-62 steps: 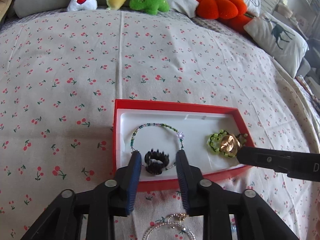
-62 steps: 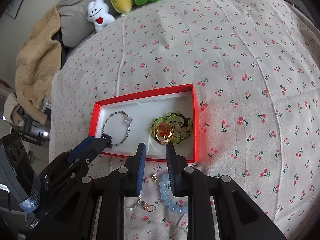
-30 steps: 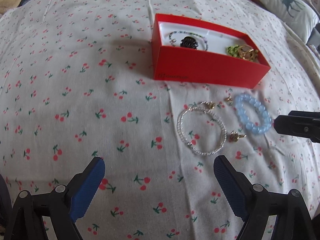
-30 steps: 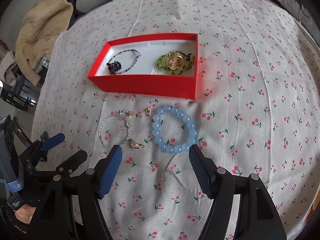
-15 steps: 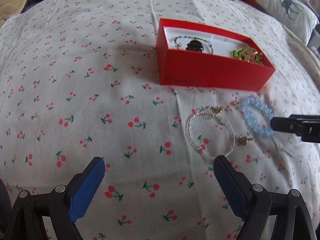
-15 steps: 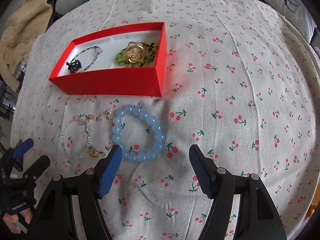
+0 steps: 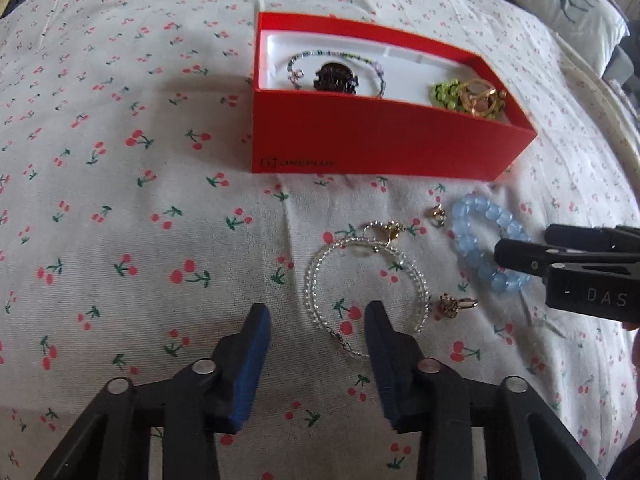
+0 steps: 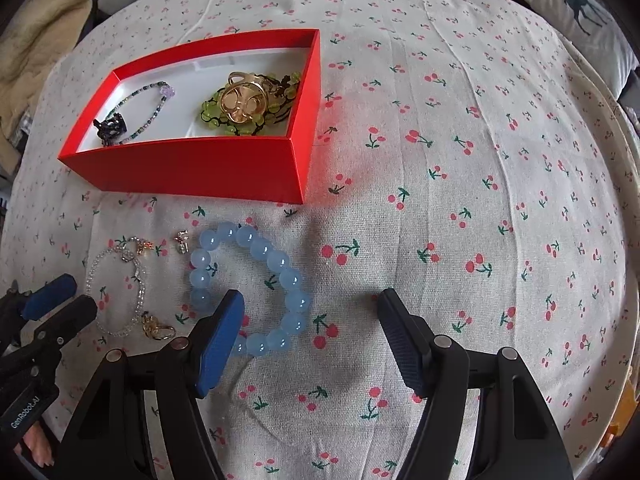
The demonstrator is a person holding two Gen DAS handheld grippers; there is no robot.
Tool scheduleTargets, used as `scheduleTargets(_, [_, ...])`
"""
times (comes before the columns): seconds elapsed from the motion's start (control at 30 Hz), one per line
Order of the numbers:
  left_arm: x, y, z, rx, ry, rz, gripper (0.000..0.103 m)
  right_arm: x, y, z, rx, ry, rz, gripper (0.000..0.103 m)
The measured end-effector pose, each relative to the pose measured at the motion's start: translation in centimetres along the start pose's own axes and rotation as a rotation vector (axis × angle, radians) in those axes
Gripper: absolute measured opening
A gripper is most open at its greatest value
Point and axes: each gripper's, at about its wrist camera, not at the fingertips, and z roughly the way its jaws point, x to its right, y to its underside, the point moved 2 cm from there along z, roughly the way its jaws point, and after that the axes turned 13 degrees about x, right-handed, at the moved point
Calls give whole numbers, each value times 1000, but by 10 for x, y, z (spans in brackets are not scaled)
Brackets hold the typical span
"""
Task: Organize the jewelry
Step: 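Grasp the clear bead bracelet with the left tool while the right tool grasps the light blue bracelet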
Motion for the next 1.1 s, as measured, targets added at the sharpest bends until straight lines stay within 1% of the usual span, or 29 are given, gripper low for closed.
scheduleTargets(0.07, [1, 2, 6, -18, -27, 14, 35, -6, -2, 4, 4, 14, -23, 72])
scheduleTargets(0.13, [3, 3, 7, -17, -42, 24, 34, -11, -2, 7, 11, 30, -50, 70])
scheduleTargets(0.27, [9, 5, 7, -19, -78, 64, 30, -12, 3, 4, 25, 52, -72, 65])
scheduleTargets(0.33, [9, 6, 7, -17, -90, 73, 27, -12, 4, 3, 31, 64, -74, 59])
scheduleTargets(0.4, [9, 6, 6, -19, -97, 75, 22, -12, 5, 2, 31, 76, -77, 51])
scheduleTargets(0.53, [8, 6, 5, -25, -99, 73, 14, -8, 9, -4, 32, 86, -85, 42])
scheduleTargets(0.6, [7, 7, 4, -26, -100, 75, 7, -8, 8, -4, 32, 92, -92, 35])
scheduleTargets(0.63, [7, 7, 4, -27, -101, 75, 6, -8, 8, -4, 31, 92, -97, 34])
scheduleTargets(0.73, [6, 8, 2, -31, -98, 71, 3, -12, 7, -4, 17, 86, -118, 22])
scheduleTargets(0.77, [5, 9, 1, -31, -97, 66, 2, -14, 5, -4, 12, 78, -123, 16])
scheduleTargets(0.8, [5, 9, 0, -32, -96, 59, 1, -15, 4, -3, 7, 69, -124, 13])
scheduleTargets(1.1, [-11, 11, -8, -56, -63, -30, 0, -12, -6, 3, -42, 36, -110, 13])
